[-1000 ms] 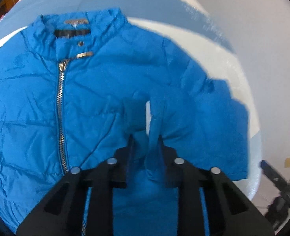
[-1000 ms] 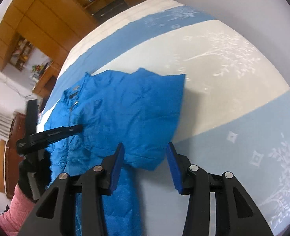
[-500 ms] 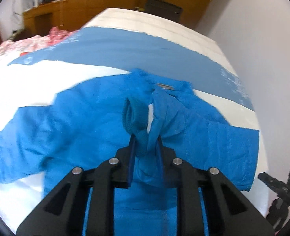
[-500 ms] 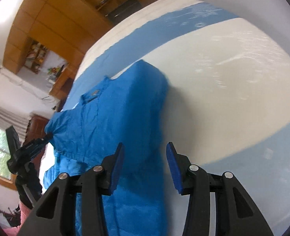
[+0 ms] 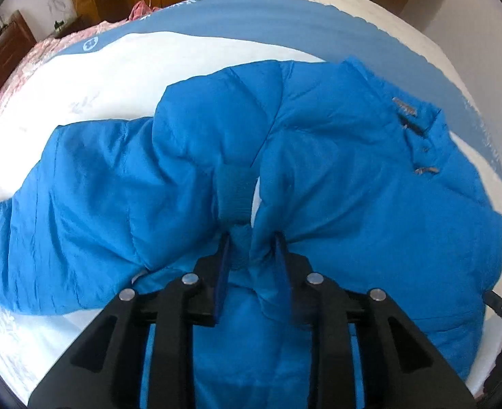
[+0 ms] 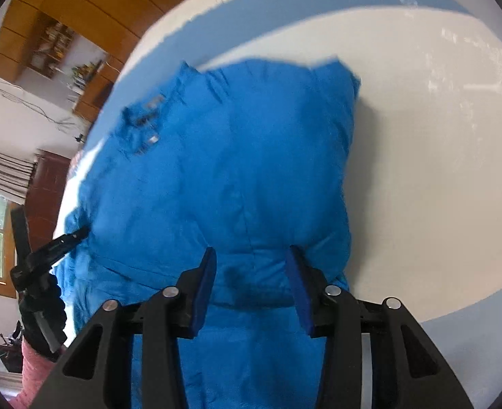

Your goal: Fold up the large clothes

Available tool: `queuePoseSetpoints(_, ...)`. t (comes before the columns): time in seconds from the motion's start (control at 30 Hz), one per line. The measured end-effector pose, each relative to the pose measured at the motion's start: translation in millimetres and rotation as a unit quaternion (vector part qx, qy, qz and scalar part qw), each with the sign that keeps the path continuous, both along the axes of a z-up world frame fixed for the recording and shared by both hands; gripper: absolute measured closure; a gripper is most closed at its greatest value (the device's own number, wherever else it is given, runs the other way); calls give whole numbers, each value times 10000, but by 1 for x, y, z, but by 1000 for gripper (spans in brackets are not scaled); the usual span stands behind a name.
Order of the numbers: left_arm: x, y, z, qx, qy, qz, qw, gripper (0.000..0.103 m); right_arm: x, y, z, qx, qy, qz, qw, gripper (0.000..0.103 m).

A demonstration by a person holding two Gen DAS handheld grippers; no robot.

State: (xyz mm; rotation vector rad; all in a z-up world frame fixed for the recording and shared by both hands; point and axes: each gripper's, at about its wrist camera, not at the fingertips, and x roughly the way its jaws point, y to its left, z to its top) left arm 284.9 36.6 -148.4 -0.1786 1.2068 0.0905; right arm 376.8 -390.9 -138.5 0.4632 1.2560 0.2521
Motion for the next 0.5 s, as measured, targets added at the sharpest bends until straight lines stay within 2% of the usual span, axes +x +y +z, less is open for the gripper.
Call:
queuePoseSetpoints(0.1, 2, 0, 4, 75, 47, -85, 9999, 74, -1, 4, 2, -137, 20, 70, 9999, 61)
queuePoseSetpoints(0.17, 3, 4, 19, 66, -14, 23, 10000, 72, -1, 8, 12, -317, -3, 144, 9994, 60)
queuePoseSetpoints(0.2, 2, 6, 31, 71, -176, 116, 9998, 72, -2, 10, 20, -367, -95, 175, 9991, 59)
queuePoseSetpoints(0.27, -1, 5, 56, 133, -553, 187, 9982, 65, 1, 12, 37, -310, -317, 214, 9988, 59)
queuePoseSetpoints(0.37, 4, -19, 80, 11, -832, -165, 9964, 63, 17, 19, 55, -264, -504, 197, 9982, 59)
queuePoseSetpoints(0.5, 20, -55, 68, -11, -623, -539, 9966, 63, 50, 32, 52, -399, -473, 161, 9980, 58)
